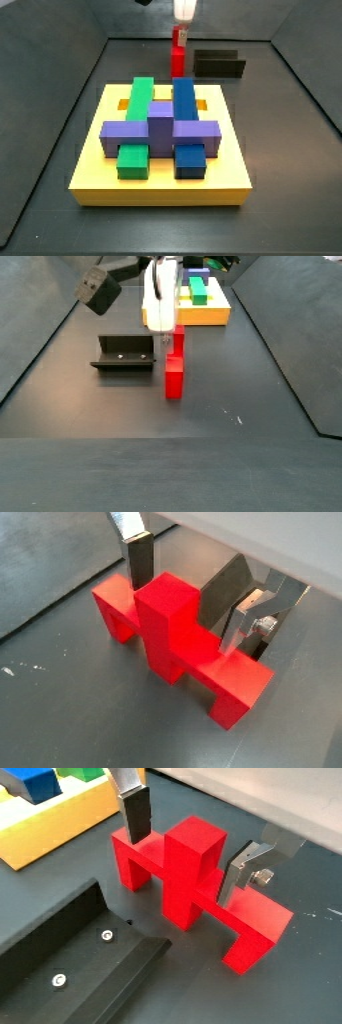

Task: Pick up the red object. Move up. Move to above the board. Insert the red object.
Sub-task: Pick up the red object.

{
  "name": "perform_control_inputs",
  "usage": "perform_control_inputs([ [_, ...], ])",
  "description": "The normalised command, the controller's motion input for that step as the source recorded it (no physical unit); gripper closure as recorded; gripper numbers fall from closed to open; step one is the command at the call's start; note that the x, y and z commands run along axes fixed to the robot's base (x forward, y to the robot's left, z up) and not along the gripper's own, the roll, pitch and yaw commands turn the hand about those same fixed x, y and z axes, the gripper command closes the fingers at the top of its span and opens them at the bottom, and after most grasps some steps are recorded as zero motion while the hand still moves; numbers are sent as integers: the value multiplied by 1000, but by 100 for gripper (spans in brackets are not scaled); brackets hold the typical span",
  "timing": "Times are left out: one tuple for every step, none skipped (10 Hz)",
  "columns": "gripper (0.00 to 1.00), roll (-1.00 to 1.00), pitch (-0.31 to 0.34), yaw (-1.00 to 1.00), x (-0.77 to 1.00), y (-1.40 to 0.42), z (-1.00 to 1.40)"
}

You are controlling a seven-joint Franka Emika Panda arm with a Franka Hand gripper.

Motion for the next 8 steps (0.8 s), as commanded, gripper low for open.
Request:
perform_control_inputs([
  [0,144,-13,303,-280,-14,-123],
  [0,173,-1,311,-180,-14,-100],
  [0,134,0,191,-149,-6,-69],
  [0,120,13,57,34,-89,-51],
  [0,113,49,0,177,-46,-46],
  [0,99,59,0,157,-51,-6],
  [0,86,77,-20,171,-3,0],
  [0,47,84,-89,114,26,0],
])
